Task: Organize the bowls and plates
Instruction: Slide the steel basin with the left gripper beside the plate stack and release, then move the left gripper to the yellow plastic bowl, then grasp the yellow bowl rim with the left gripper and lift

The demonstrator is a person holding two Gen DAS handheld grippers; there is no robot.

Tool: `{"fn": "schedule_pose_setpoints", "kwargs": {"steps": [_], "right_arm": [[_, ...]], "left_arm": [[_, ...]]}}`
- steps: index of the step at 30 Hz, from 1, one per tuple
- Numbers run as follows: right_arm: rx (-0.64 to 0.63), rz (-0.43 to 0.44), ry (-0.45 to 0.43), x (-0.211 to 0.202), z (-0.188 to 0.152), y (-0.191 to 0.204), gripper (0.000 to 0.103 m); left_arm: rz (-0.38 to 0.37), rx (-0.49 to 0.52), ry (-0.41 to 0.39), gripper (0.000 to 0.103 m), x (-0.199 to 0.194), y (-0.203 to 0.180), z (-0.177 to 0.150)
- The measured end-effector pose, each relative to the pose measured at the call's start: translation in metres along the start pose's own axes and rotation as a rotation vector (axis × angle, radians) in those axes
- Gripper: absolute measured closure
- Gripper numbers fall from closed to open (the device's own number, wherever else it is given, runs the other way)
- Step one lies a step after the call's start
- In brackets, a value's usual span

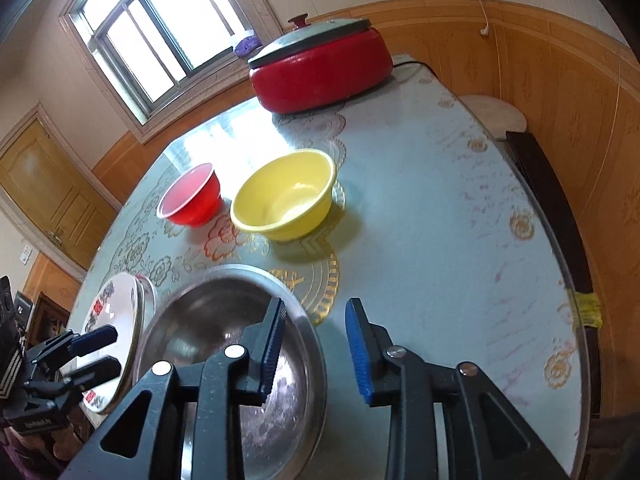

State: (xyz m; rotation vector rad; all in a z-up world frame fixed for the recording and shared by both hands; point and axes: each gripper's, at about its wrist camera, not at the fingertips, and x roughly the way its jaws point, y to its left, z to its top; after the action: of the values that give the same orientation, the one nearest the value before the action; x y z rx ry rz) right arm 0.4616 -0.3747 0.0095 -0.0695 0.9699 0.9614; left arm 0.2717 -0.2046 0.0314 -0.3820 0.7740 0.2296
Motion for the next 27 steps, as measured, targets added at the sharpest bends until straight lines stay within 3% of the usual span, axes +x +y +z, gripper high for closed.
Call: {"fn": "schedule_pose_setpoints", "kwargs": {"steps": [5,11,15,21,24,27], "right_arm": [[0.054,0.043,-0.007,0.011,0.029,-0.005,0.068],[0.098,0.060,0.011,0.041,0.057,-0.008,0.075],[0.123,0.045,0.033,0.064,0.072,-0.012,0.081],[0.141,0.032,0.078,0.094,0.085,-0.017,0.083],[0.136,0.017,0.106,0.107,0.087,-0.017,0.090],[0.134,0.026,0.115,0.110,0.089,-0.016,0.093]], "left_arm": [[0.037,0.004,-0.042,0.043,0.016,0.005,0.033],[0.027,-0.080,0.061,0.046,0.061,0.016,0.070],[0.011,-0.120,0.111,0.059,0.090,0.024,0.082],[-0.014,-0.156,0.143,0.063,0.120,0.033,0.100],[-0.017,-0.161,0.165,0.064,0.138,0.034,0.109],[-0.035,-0.165,0.205,0.076,0.158,0.037,0.113]]}}
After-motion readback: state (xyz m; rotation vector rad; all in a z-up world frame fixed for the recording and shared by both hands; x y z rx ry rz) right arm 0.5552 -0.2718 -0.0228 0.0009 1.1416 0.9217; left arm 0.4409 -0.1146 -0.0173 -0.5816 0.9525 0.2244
